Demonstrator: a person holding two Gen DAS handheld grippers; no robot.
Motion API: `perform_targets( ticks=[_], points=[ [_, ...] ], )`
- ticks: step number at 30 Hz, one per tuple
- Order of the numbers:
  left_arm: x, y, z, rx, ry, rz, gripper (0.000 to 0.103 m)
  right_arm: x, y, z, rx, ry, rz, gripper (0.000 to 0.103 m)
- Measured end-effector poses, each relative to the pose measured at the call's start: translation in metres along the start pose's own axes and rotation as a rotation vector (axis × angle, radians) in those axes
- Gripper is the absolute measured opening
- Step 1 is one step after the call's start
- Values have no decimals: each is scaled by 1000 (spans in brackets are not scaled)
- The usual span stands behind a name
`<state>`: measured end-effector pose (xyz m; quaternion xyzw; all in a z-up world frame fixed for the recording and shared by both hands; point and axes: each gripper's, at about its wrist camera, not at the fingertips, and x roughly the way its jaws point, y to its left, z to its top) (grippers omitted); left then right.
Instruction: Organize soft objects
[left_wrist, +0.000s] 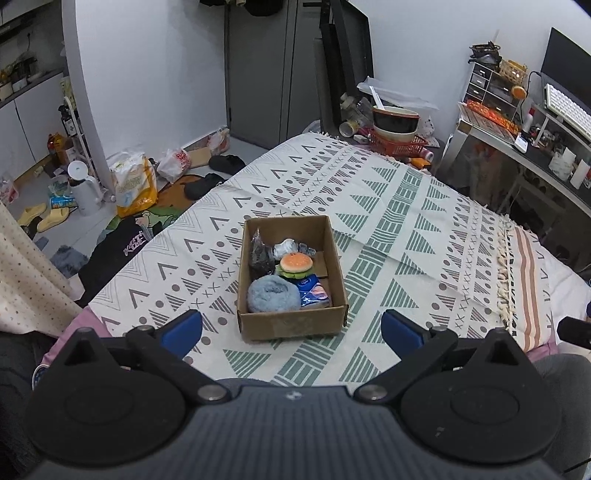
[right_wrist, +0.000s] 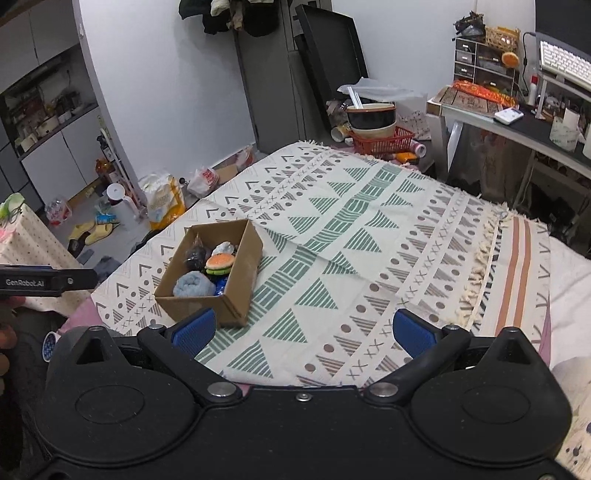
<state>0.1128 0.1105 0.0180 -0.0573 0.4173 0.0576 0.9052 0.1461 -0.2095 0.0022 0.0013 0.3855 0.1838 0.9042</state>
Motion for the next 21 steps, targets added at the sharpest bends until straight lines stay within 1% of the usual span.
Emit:
perform_targets(
  ticks=[3,9,14,17,21],
  points=[
    [2,-3,-1,10,7,-8,102,-1,1,-2,8,2,-4,103],
    [2,-5,-2,17,15,1,102,-3,5,-3,7,6,-2,103],
    [2,-9,-2,31,10,-14,102,-3,5,-3,14,2,0,103],
    [1,-15,-3,62,0,5,102,-3,6,-4,14,7,-3,103],
    [1,-17,-3,63,5,-9,102,-2,6,-4,21,11,-4,103]
  ],
)
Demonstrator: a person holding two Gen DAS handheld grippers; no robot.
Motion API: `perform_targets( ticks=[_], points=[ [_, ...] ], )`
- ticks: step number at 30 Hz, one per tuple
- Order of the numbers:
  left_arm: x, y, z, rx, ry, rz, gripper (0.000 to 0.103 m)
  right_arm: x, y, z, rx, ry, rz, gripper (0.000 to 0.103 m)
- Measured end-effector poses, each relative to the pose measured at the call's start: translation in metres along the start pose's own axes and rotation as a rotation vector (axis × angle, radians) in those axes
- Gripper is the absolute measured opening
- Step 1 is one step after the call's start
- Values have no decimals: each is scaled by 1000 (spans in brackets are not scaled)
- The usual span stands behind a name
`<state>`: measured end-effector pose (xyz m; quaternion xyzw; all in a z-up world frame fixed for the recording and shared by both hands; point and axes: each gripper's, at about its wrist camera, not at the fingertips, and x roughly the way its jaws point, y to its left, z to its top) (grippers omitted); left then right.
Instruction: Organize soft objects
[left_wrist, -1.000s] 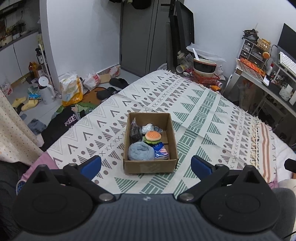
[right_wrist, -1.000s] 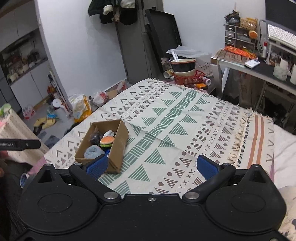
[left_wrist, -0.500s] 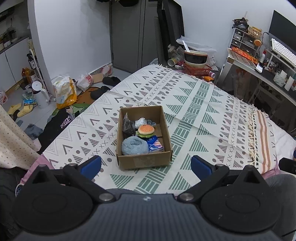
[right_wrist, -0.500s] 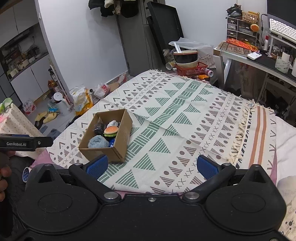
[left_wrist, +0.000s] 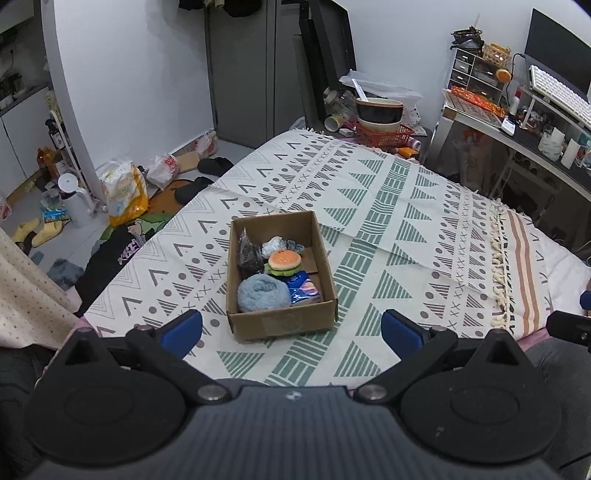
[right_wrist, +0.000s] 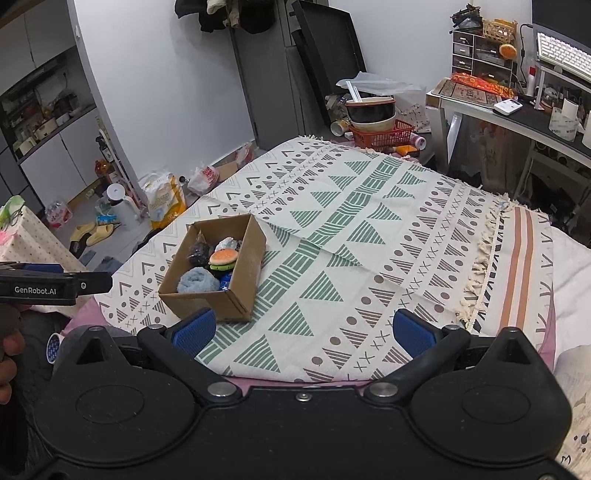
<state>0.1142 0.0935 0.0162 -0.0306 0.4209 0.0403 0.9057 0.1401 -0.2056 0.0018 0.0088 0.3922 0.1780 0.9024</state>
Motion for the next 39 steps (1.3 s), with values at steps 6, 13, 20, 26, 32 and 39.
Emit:
perform_targets(
  ticks=[6,13,20,26,32,39],
  points=[
    [3,-2,-1,3,9,-9,102,-5,-2,1,25,-18,2,103],
    [8,-5,0,4,21,-13,102,-5,-7,1,35,-23,-17,103],
    [9,-10,3,15,26,-21,102,-2,-11,0,42,-14,-20,103],
    [11,-11,3,17,28,-20,102,0,-11,0,42,-12,-22,103],
    [12,-11,5,18,34,-18,102,3,-11,0,42,-15,-23,103],
    [16,-7,6,16,39,-18,102,7,-9,-2,41,-7,-20,103]
  ],
)
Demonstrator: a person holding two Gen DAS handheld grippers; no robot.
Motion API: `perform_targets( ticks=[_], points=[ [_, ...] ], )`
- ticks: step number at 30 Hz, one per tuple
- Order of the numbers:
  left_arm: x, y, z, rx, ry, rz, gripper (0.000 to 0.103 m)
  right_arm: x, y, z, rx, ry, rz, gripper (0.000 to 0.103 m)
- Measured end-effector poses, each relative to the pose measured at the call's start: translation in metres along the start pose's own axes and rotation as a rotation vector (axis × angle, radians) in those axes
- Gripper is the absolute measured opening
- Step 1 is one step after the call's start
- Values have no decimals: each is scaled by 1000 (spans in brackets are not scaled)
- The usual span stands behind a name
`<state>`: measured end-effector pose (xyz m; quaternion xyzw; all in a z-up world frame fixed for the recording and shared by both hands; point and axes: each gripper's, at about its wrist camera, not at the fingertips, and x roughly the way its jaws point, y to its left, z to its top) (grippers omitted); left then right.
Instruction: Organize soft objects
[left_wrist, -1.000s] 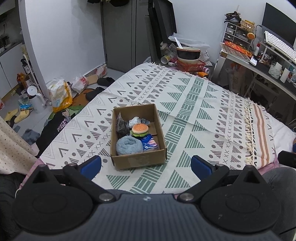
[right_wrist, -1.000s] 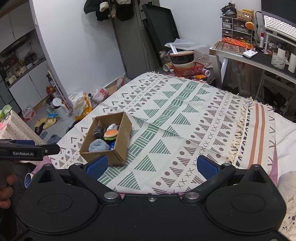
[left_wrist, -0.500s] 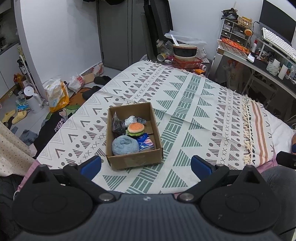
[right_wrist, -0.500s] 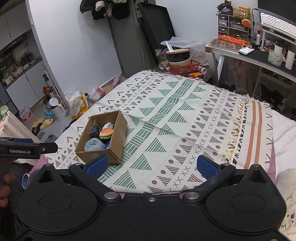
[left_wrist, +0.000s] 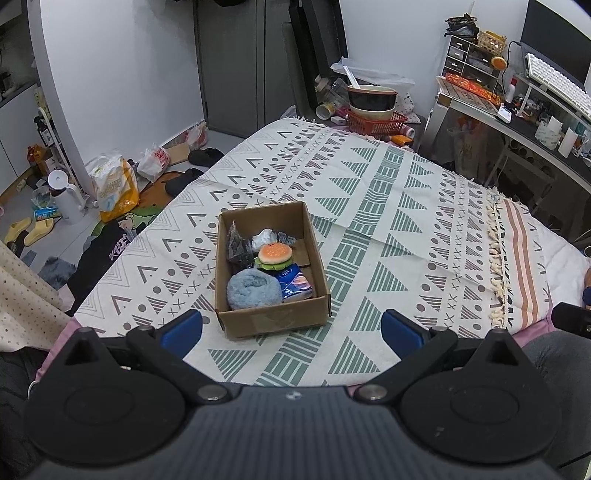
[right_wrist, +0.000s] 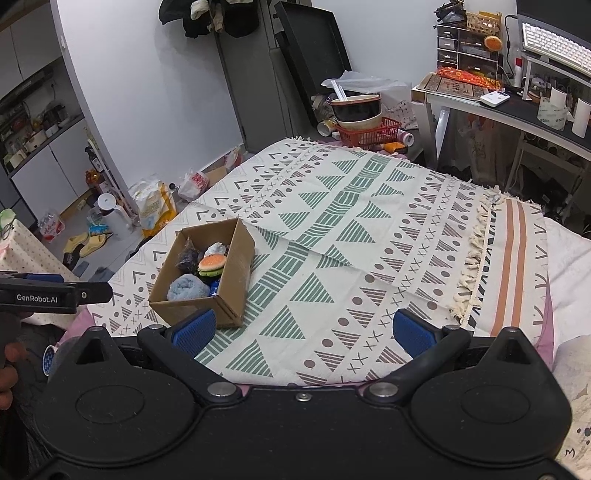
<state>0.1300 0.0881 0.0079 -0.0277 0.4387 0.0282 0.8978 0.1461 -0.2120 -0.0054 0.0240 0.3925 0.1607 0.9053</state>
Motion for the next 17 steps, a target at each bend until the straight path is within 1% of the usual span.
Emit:
perform_targets(
  ticks=[17],
  points=[
    [16,9,1,-5,6,-30,102,17,12,2,0,5,3,103]
  ],
)
